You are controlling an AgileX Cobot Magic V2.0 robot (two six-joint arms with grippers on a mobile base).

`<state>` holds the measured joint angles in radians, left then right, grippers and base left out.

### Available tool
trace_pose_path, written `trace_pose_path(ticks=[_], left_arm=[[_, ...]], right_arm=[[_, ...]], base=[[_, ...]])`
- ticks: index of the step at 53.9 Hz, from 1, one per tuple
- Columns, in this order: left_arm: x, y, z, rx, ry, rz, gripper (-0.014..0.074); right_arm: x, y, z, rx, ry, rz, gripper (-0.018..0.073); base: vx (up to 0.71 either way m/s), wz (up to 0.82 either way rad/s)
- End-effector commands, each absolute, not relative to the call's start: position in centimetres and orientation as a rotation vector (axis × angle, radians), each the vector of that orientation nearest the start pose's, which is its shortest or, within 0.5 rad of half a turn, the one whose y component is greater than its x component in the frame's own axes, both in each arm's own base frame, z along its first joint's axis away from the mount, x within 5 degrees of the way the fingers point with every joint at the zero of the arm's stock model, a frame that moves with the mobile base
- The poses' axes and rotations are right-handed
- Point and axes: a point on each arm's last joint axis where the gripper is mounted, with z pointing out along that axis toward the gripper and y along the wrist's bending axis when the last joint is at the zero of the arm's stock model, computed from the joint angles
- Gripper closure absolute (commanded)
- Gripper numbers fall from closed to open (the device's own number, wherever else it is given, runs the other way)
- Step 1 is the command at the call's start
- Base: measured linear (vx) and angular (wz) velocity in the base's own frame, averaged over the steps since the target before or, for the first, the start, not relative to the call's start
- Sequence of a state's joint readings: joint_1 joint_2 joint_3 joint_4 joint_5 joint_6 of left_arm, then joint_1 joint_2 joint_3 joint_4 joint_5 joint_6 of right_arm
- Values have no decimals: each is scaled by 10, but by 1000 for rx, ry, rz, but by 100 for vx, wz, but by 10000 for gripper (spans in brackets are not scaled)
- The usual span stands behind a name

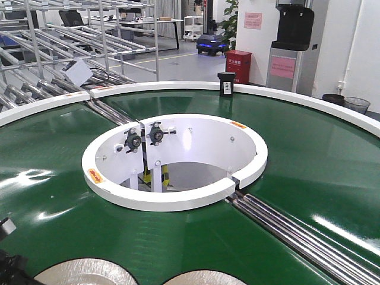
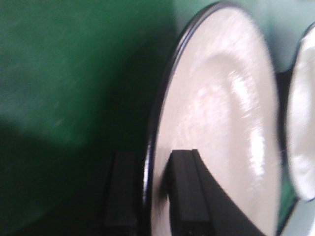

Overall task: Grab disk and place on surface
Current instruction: 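Grasp the rim of a cream black-rimmed plate with each gripper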

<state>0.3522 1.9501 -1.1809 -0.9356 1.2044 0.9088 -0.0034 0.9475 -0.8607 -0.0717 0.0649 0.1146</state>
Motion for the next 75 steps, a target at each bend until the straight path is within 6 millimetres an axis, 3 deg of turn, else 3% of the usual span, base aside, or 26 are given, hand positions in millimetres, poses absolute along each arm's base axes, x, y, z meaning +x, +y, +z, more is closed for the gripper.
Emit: trace_pose_path(ticks=[1, 16, 29, 39, 49, 50, 66, 75], left_arm=[[354, 45, 203, 31, 2468, -1284, 606], [362, 42, 234, -90, 2228, -1379, 605], [358, 63, 276, -218, 1967, -1398, 605], [347, 87, 313, -317, 1751, -1392, 603], [341, 97, 329, -380, 1643, -1415, 603], [339, 97, 332, -378, 1639, -1415, 603], [339, 97, 332, -379, 1640, -1416, 603], [339, 97, 332, -380, 1641, -1414, 603]], right_arm=[[204, -1, 410, 20, 1535, 16, 60], [204, -2, 395, 44, 1699, 17, 60], [206, 1, 368, 136, 1965, 112, 60], [228, 12, 326, 201, 2267, 286, 60], [259, 31, 286, 108, 2439, 530, 60], [278, 43, 259, 93, 2493, 720, 60], [304, 59, 201, 111, 2585, 1037, 60], [309, 78, 177, 93, 2631, 1094, 60]], base=[[0, 0], [0, 0], [0, 0], [0, 0], [0, 0], [0, 0], [0, 0], [0, 0]])
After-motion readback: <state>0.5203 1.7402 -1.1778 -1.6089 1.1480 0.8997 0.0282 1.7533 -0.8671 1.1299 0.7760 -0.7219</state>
